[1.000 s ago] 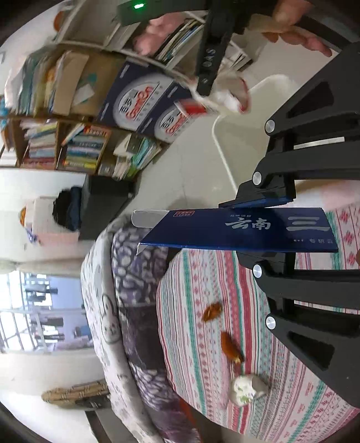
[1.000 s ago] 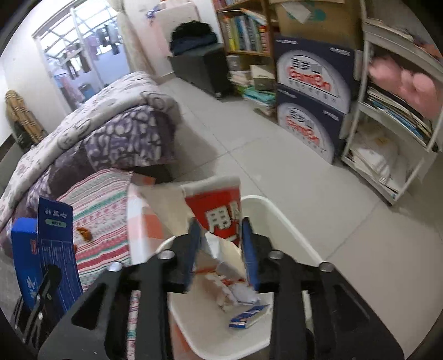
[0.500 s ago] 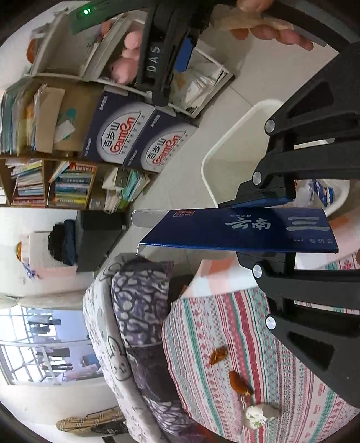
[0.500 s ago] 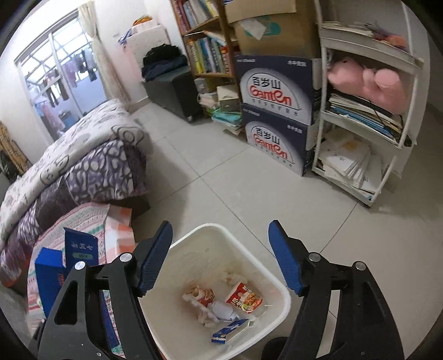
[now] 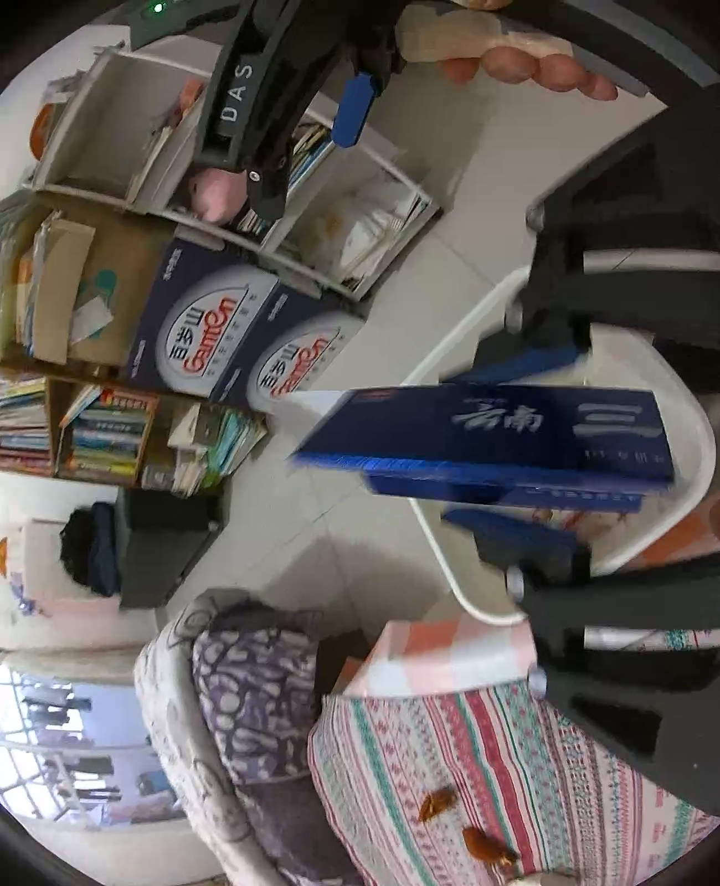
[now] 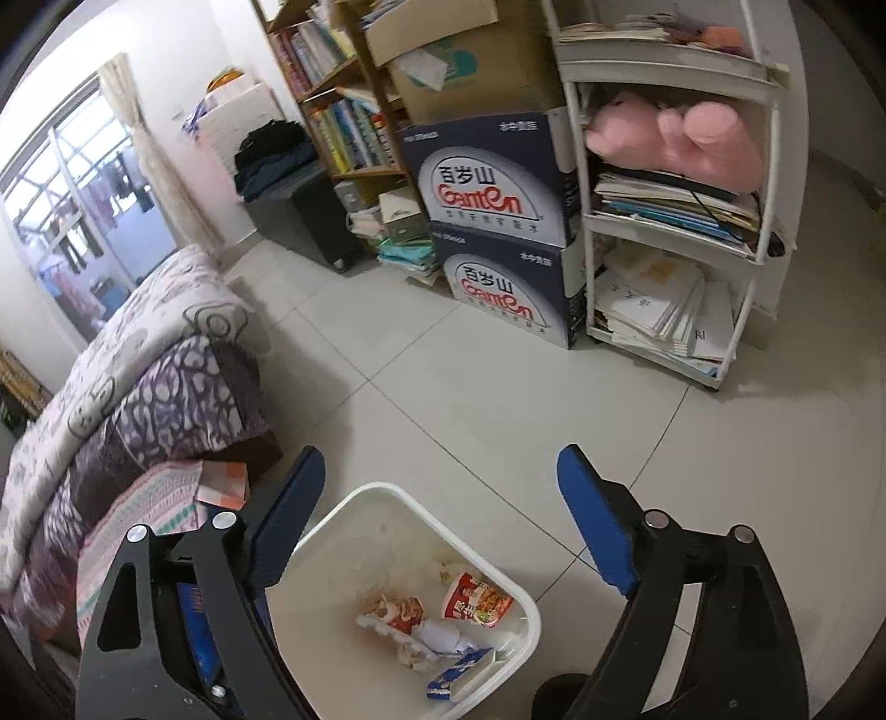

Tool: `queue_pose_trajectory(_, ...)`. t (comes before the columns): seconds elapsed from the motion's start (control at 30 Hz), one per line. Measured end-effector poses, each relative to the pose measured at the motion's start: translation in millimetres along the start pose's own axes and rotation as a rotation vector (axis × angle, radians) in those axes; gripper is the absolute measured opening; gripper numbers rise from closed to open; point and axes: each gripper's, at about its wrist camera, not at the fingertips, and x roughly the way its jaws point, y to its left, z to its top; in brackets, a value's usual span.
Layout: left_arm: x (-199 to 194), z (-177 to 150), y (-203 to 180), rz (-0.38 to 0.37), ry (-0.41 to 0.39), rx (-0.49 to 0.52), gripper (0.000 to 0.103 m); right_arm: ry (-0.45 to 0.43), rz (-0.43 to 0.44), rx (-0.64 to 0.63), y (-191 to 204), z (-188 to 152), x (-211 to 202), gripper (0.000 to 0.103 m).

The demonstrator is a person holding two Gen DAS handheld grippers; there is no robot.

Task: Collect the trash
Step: 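Lower the blue box into the bin and open the left tool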

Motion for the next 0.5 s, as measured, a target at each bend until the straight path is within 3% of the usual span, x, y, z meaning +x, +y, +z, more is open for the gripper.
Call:
queue_pose_trajectory(0.13,-2.7,2.2,-0.6,-0.009,-0.012,0.010,0.069,-0.006,-0.007,0.029,-3.8,0.5,-0.7,0.086)
queue_pose_trajectory(0.5,-13.6,-1.3,17.3,0.044,-0.007,0.011,0.069,0.003,0.006,-0.009,19.1,-8.5,-2.6,0.089)
